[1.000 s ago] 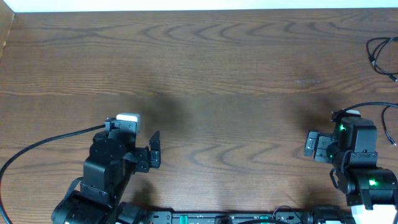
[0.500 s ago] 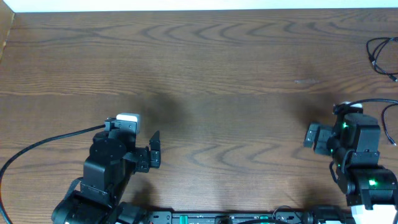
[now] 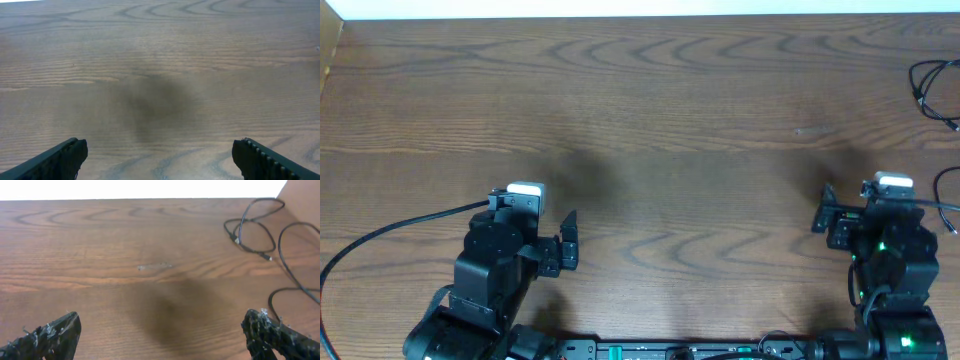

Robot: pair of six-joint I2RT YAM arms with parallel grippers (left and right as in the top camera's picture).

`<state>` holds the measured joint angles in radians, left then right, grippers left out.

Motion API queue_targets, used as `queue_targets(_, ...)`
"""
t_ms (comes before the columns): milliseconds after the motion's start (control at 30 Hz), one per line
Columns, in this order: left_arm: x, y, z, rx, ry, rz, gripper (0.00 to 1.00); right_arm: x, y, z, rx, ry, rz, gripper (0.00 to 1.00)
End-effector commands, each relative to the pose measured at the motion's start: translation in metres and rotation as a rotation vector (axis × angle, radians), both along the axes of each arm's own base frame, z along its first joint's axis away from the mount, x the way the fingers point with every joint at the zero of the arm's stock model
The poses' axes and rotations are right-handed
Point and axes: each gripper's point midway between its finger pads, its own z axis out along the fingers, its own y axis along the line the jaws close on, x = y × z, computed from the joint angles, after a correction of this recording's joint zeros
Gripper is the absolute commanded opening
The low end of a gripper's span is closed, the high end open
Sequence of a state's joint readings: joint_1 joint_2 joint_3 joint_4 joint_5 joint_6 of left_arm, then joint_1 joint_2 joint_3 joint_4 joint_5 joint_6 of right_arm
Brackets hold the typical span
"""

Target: Untangle cables

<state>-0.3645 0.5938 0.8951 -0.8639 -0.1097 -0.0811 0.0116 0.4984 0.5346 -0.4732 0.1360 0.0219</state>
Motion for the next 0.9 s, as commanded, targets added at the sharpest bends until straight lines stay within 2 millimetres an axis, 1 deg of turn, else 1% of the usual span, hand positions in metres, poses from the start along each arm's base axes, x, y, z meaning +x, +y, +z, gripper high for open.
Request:
queue_targets(0,0.0,0.0,-0.002,0.0,0.005,-0.004,0.98,0.0,0.004,0.007,-0.048,-0.028,0.043,0.99)
queue_targets(67,0.0,0.0,-0.002,0.0,0.005,-0.004,0.98,0.001,0.004,0.009,-0.048,-0.038,0.043,0.99)
queue_targets(267,0.0,0.0,-0.002,0.0,0.005,-0.004,0.98,0.001,0.004,0.007,-0.048,-0.032,0.043,0.99)
queue_targets(367,0.0,0.0,-0.002,0.0,0.005,-0.004,0.98,-0.002,0.004,0.0,-0.048,-0.001,0.044,0.99)
queue_targets(500,0.0,0.0,-0.002,0.0,0.005,-0.004,0.98,-0.009,0.004,-0.014,-0.048,0.064,0.046,0.99)
queue_targets(867,0.0,0.0,-0.002,0.0,0.005,-0.004,0.98,-0.014,0.004,-0.023,-0.048,0.105,0.047,0.99)
